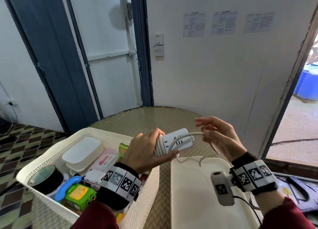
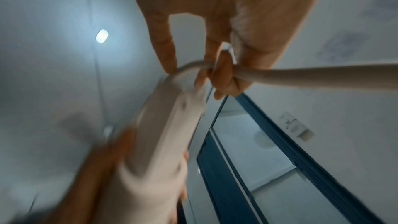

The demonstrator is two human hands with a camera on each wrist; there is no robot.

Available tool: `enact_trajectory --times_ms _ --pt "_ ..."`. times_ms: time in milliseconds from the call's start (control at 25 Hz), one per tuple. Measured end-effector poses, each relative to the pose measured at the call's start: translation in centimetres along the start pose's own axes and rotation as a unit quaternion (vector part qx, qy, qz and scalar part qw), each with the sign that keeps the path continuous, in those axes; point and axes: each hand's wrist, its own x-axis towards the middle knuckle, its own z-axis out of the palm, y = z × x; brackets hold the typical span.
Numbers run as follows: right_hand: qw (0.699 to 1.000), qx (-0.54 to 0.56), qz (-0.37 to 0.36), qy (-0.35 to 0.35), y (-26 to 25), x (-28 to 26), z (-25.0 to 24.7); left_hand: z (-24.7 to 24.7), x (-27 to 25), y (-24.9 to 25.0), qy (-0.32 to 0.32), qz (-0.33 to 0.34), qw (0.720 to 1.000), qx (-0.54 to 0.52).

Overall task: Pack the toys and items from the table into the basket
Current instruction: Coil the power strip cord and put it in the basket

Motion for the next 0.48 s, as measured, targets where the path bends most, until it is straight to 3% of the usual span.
enact_trajectory --times_ms 240,360,480 --pt "0.989 -0.113 -0.061 0.073 0.7 1.8 1.5 0.0 0.3 1.8 0.043 0.061 0.995 -0.059" --pt "0.99 -0.109 0.042 0.075 2.6 1.4 3.1 -0.5 0.9 2.5 0.071 0.086 0.99 -0.084" --pt "0.987 -0.128 0.097 0.013 5.0 -0.5 2.4 -1.7 1.4 1.7 0.119 0.058 0.986 -0.097"
